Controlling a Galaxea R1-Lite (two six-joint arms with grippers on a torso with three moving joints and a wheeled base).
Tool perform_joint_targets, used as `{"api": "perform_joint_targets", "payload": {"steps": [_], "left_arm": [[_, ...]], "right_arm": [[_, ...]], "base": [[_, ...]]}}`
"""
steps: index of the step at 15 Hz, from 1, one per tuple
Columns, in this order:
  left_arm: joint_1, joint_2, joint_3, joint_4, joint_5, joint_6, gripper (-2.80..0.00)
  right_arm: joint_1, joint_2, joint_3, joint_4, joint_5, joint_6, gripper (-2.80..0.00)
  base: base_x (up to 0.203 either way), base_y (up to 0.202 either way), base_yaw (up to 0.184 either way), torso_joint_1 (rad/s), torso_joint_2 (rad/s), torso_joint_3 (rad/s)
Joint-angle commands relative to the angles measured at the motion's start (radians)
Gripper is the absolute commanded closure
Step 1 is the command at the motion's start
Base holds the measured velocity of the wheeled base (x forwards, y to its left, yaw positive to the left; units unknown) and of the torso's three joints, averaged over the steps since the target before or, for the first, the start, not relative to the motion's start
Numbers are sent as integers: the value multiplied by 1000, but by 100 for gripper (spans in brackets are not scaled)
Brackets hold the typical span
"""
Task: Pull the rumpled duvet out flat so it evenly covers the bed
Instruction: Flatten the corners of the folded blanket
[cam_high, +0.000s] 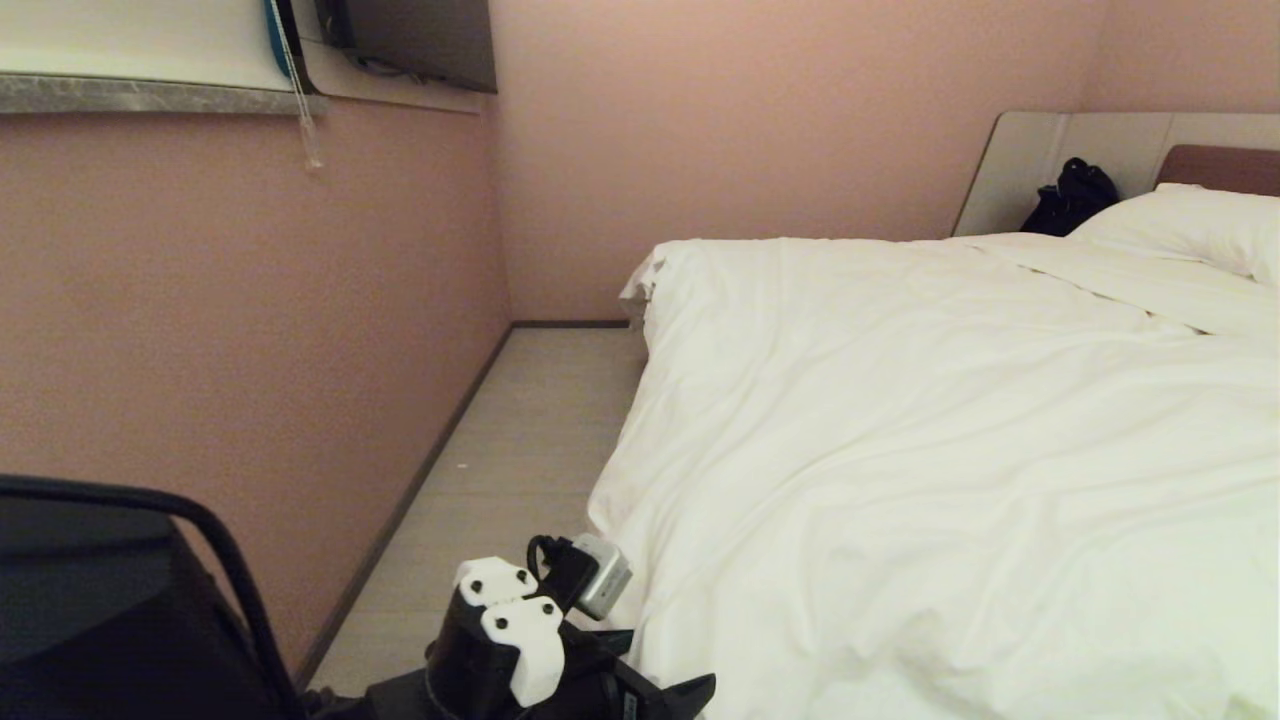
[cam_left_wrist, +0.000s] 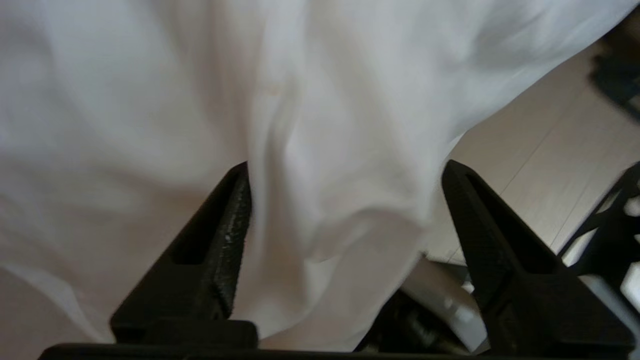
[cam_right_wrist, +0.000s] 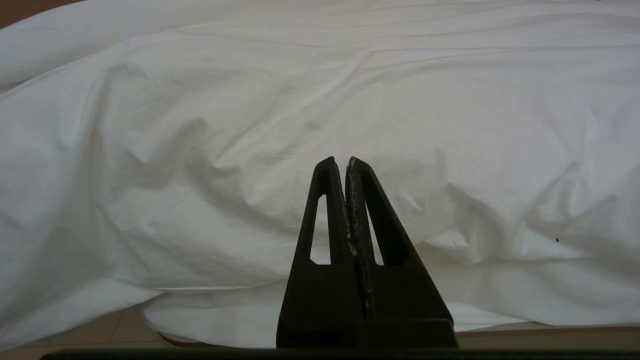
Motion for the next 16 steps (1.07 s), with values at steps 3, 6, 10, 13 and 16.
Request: {"api": "perform_joint_targets", "payload": {"steps": [3, 6, 10, 13, 16], "left_arm": [[-3, -99, 17, -15, 16, -1, 0], [37, -131, 13, -80, 37, 10, 0], [113, -60, -95, -124, 37, 33, 0], [162, 70, -229, -114, 38, 34, 0], [199, 165, -412, -23, 38, 35, 0]], "right_arm": [[0, 0, 0, 0, 1, -1, 0], [0, 0, 0, 0, 1, -1, 0], [0, 0, 0, 0, 1, -1, 0], [1, 0, 0, 0, 1, -1, 0], [1, 0, 0, 0, 1, -1, 0]], "base": [[0, 0, 0, 0, 0, 0], [0, 0, 0, 0, 0, 0], [0, 0, 0, 0, 0, 0], [0, 0, 0, 0, 0, 0], [0, 0, 0, 0, 0, 0]]}}
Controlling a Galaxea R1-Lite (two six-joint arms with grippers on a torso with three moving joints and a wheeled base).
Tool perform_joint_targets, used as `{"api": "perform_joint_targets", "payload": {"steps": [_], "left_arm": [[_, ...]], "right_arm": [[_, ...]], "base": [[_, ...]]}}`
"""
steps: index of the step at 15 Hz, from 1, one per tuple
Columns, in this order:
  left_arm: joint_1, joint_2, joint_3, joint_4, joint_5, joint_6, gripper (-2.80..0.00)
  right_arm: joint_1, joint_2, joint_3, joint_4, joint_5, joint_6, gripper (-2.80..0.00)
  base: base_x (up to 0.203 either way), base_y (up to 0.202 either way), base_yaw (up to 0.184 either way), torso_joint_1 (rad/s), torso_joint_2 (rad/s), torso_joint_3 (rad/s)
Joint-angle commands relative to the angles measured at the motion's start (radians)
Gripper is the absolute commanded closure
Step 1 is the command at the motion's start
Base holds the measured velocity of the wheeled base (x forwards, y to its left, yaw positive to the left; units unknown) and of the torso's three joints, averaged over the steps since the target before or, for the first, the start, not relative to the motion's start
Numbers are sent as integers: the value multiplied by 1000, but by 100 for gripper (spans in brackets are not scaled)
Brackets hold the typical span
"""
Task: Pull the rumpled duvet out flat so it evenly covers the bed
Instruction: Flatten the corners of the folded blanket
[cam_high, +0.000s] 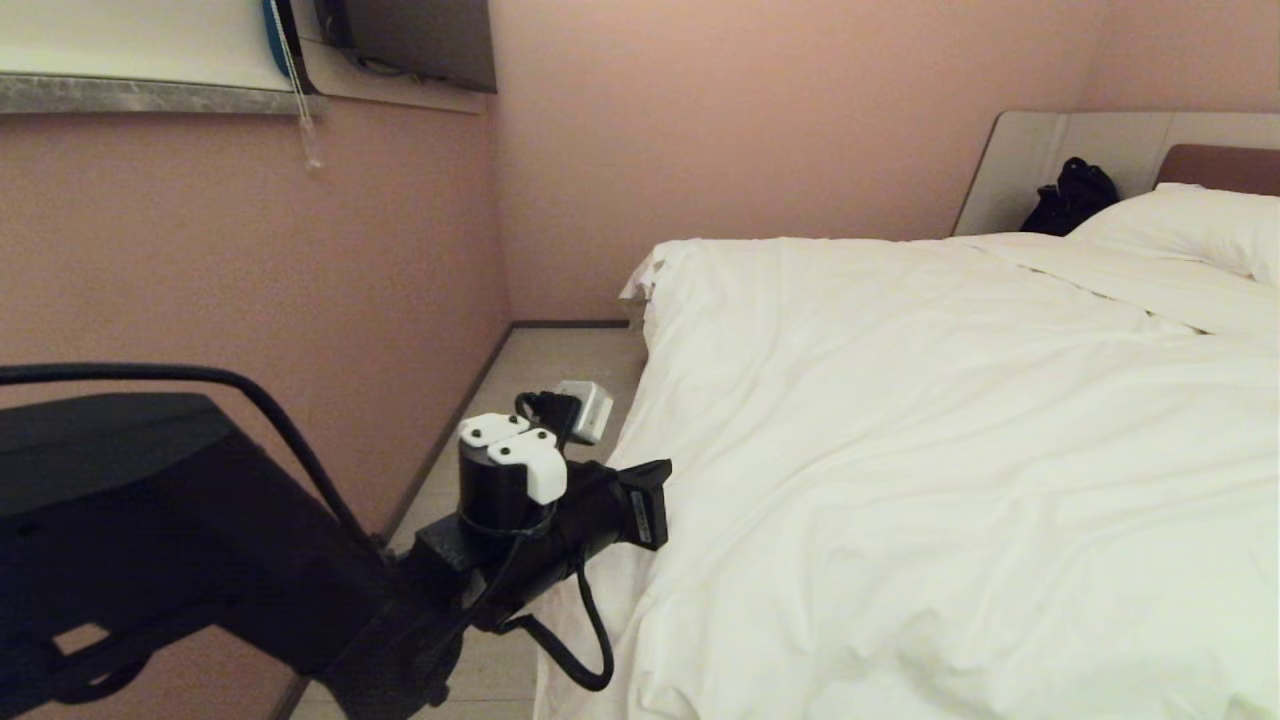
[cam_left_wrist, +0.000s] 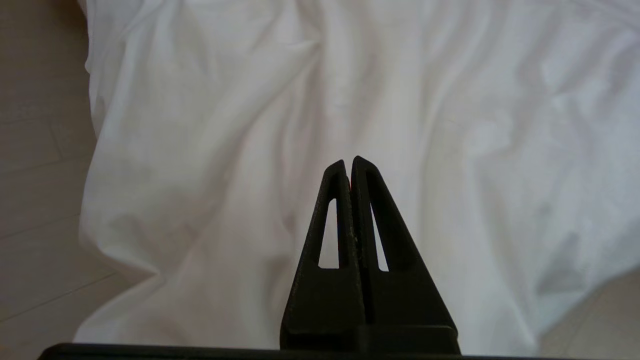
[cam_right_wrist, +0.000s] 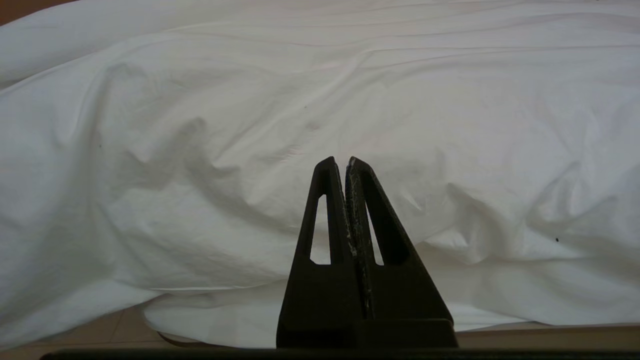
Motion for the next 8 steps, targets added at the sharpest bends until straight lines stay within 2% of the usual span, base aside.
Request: {"api": "perform_joint_targets", "payload": {"steps": [1, 3, 8], "left_arm": [[16, 72, -100, 63, -1, -2, 0], [17, 72, -147, 133, -1, -4, 0], [-44, -3, -146, 156, -4, -14, 0]], "right_arm": [[-1, 0, 0, 0, 1, 0, 0], [0, 0, 0, 0, 1, 0, 0], [0, 0, 0, 0, 1, 0, 0]], "base": [[0, 0, 0, 0, 0, 0], [0, 0, 0, 0, 0, 0], [0, 0, 0, 0, 0, 0]]}}
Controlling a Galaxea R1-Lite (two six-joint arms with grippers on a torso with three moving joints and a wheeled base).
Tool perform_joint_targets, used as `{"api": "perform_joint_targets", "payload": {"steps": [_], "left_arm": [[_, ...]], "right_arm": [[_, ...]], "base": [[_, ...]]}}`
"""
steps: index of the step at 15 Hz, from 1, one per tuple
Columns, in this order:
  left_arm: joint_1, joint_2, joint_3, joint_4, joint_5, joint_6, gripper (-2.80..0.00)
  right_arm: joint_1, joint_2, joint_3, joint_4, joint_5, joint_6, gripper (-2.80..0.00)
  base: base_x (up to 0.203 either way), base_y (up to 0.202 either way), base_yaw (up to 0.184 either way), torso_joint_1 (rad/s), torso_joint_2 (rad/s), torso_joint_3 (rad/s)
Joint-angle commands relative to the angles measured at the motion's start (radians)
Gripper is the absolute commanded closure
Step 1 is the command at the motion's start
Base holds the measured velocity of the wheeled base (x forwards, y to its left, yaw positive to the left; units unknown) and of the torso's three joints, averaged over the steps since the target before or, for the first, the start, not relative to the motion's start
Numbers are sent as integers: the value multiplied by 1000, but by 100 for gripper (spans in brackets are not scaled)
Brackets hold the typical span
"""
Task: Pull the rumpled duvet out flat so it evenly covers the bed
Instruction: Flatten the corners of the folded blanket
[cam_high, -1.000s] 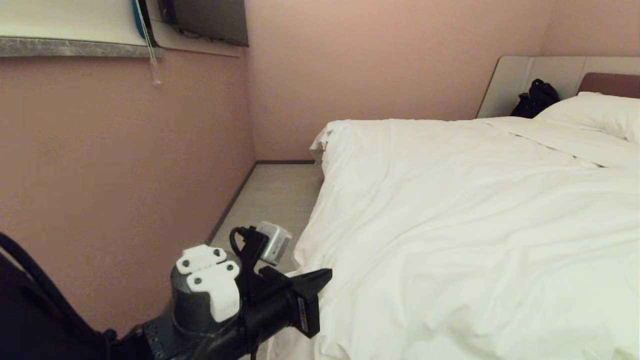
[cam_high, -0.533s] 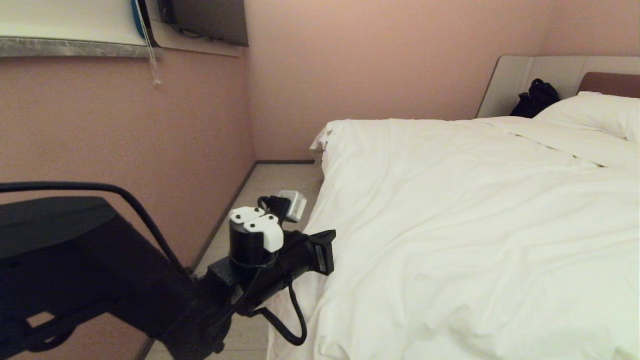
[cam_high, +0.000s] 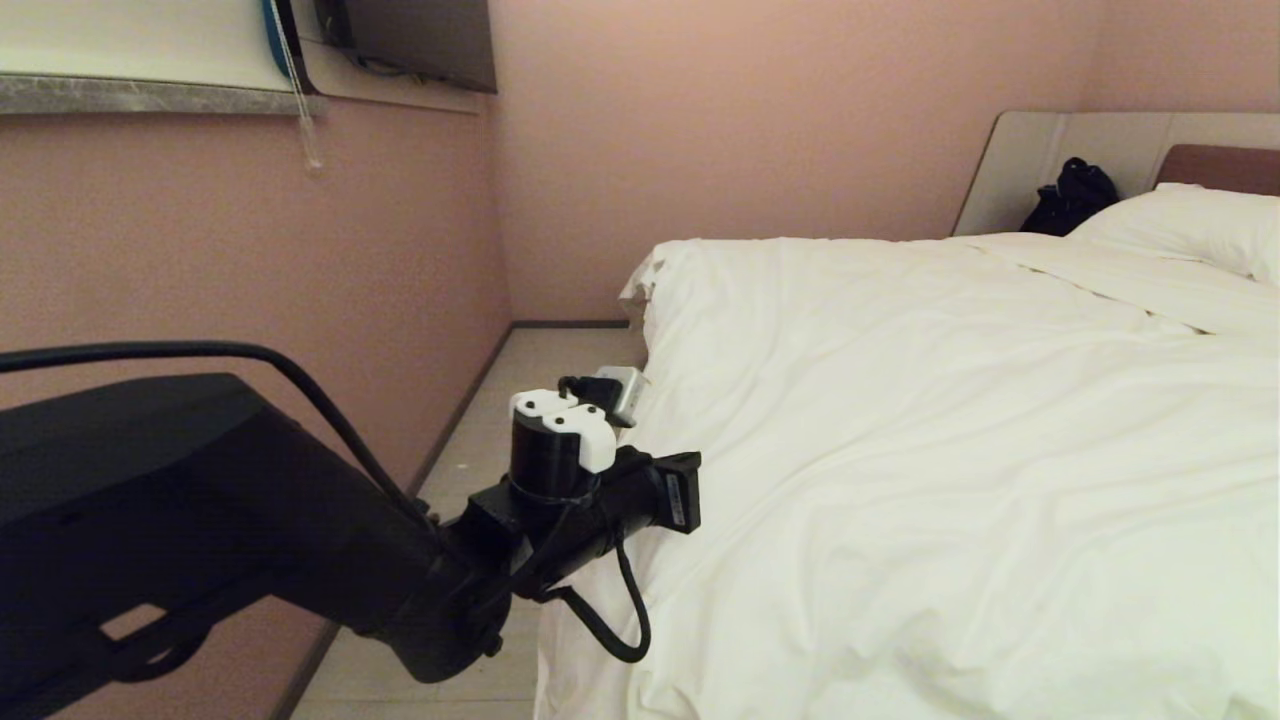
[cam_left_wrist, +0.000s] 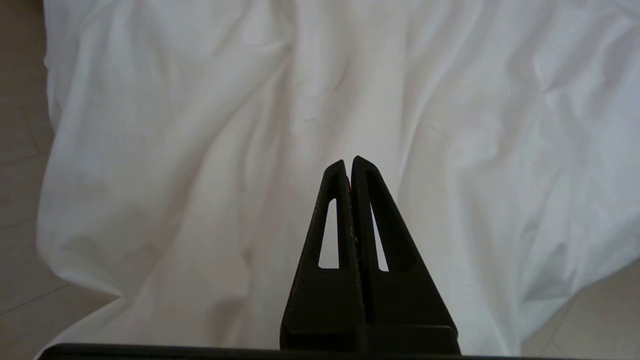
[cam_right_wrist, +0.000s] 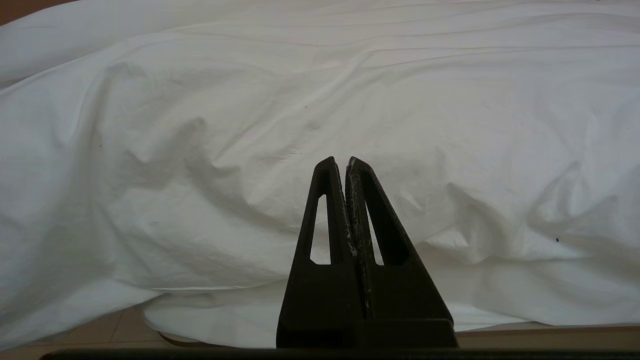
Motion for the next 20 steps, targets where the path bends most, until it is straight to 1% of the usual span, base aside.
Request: {"api": "perform_joint_targets", "payload": {"steps": [1, 3, 5, 7, 8, 10, 11, 12, 15, 16, 18, 20], "left_arm": [[-25, -63, 4, 14, -2, -5, 0], [-68, -127, 13, 83, -6, -28, 0], [-99, -126, 22, 179, -21, -25, 0], [-104, -94, 25, 197, -79, 11, 0], [-107, -79, 27, 200, -93, 26, 0], [-116, -53, 22, 201, -96, 68, 0], [-118, -50, 20, 201, -96, 75, 0], [-127, -42, 15, 201, -96, 96, 0], [-169, -19, 0, 205, -91, 134, 0], [-178, -13, -6, 207, -89, 138, -280], [-198, -6, -38, 228, -84, 141, -280], [-206, -2, -51, 230, -84, 164, -280]], "right_arm": [[0, 0, 0, 0, 0, 0, 0], [0, 0, 0, 0, 0, 0, 0], [0, 0, 0, 0, 0, 0, 0], [0, 0, 0, 0, 0, 0, 0], [1, 0, 0, 0, 0, 0, 0], [0, 0, 0, 0, 0, 0, 0], [0, 0, 0, 0, 0, 0, 0], [0, 0, 0, 0, 0, 0, 0], [1, 0, 0, 0, 0, 0, 0], [1, 0, 0, 0, 0, 0, 0], [0, 0, 0, 0, 0, 0, 0], [1, 0, 0, 0, 0, 0, 0]], "base": [[0, 0, 0, 0, 0, 0], [0, 0, 0, 0, 0, 0], [0, 0, 0, 0, 0, 0], [0, 0, 0, 0, 0, 0], [0, 0, 0, 0, 0, 0], [0, 0, 0, 0, 0, 0], [0, 0, 0, 0, 0, 0], [0, 0, 0, 0, 0, 0], [0, 0, 0, 0, 0, 0], [0, 0, 0, 0, 0, 0], [0, 0, 0, 0, 0, 0], [0, 0, 0, 0, 0, 0]]}}
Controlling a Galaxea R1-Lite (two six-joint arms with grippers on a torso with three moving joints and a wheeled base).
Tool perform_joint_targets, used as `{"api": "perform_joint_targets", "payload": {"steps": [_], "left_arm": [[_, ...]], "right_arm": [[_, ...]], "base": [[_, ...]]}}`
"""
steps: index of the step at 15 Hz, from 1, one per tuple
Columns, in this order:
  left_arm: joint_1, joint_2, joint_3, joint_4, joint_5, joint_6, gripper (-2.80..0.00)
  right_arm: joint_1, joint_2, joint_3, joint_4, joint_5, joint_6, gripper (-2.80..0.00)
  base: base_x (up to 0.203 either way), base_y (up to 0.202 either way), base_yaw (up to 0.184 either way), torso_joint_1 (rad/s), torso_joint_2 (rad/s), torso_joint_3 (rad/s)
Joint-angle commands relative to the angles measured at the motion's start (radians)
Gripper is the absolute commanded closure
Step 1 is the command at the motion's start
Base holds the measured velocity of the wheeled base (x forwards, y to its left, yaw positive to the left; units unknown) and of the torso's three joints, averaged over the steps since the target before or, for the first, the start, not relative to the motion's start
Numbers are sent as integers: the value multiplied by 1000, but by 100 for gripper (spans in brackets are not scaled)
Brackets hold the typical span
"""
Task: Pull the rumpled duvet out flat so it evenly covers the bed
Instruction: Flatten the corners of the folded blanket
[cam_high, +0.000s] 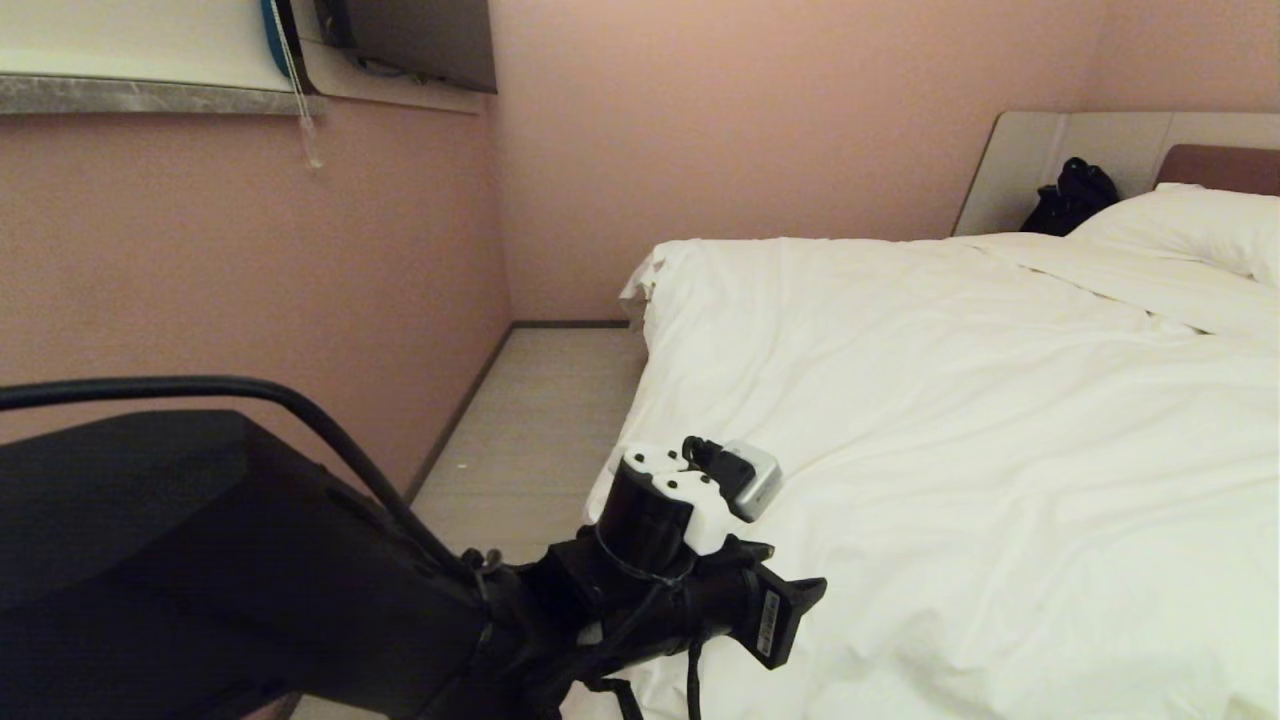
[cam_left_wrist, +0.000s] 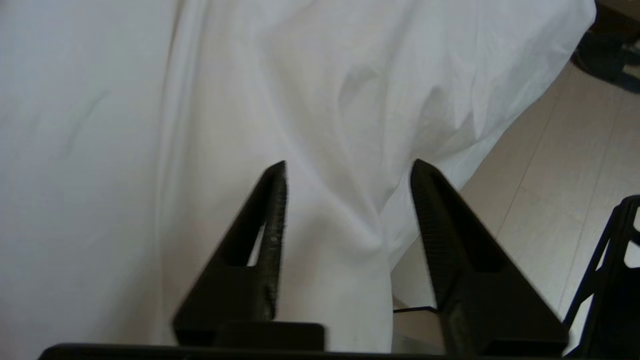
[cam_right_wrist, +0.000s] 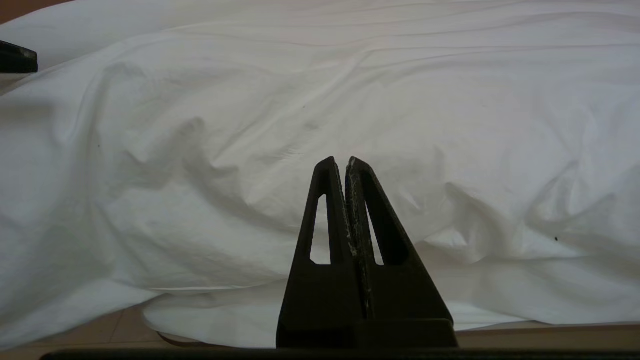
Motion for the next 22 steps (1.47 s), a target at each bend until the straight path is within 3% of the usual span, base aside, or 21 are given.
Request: {"api": "perform_joint_targets", "payload": {"steps": [1, 4, 8, 14, 22], "left_arm": [[-9, 18, -11, -3, -1, 37, -280], [-11, 93, -69, -5, 16, 116, -280], [-11, 158, -120, -17, 103, 239, -280], [-17, 200, -185, -17, 149, 266, -280], [-17, 265, -228, -23, 163, 287, -280]], "right_arm": [[0, 1, 0, 0, 1, 0, 0], [0, 1, 0, 0, 1, 0, 0], [1, 1, 0, 0, 1, 0, 0], [0, 1, 0, 0, 1, 0, 0], [0, 1, 0, 0, 1, 0, 0]], "base": [[0, 0, 0, 0, 0, 0], [0, 0, 0, 0, 0, 0], [0, 0, 0, 0, 0, 0], [0, 0, 0, 0, 0, 0], [0, 0, 0, 0, 0, 0]]}}
